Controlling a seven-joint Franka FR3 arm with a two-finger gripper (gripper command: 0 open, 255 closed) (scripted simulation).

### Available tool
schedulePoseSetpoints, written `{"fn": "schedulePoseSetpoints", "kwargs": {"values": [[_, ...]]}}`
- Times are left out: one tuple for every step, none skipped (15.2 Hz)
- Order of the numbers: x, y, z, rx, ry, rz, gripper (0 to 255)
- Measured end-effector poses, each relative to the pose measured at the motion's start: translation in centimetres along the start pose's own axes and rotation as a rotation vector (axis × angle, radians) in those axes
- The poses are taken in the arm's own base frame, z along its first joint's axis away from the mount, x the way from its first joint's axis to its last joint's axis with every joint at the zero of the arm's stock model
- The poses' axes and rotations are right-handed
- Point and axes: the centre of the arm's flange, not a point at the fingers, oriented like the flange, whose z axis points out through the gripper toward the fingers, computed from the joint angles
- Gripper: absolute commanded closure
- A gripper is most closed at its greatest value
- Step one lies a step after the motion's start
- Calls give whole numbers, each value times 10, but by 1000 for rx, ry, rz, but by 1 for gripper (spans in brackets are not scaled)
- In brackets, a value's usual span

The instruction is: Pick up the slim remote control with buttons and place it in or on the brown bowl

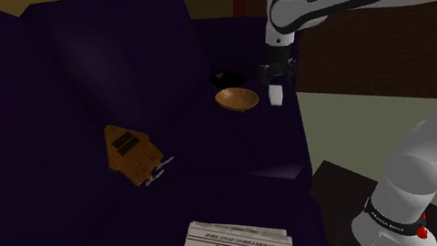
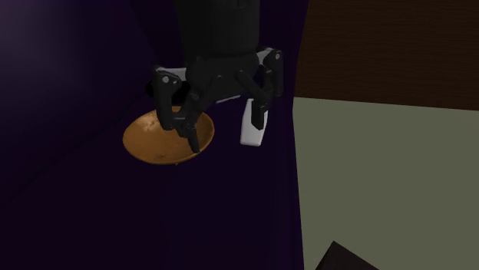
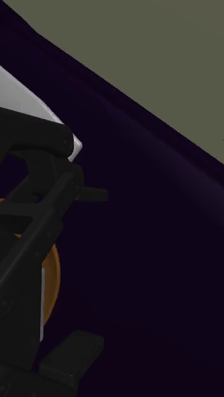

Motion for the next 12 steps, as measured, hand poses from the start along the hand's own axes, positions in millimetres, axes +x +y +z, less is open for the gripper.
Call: {"fn": "schedulePoseSetpoints", "kwargs": {"values": [[12, 8, 5, 3, 1, 34, 0], [21, 11, 11, 6, 2, 68, 0], [33, 17, 17, 8, 4, 103, 0], [42, 25, 21, 11, 6, 137, 0], [53, 31, 23, 14, 8, 171, 0], [64, 39, 26, 17, 10, 205, 0], [73, 49, 30, 19, 11, 239, 0], [84, 56, 34, 22, 13, 273, 0], [94, 68, 39, 24, 14, 307, 0], [101, 75, 43, 27, 16, 341, 0], [109, 83, 49, 30, 17, 375, 0], [117, 91, 52, 33, 19, 409, 0]]}}
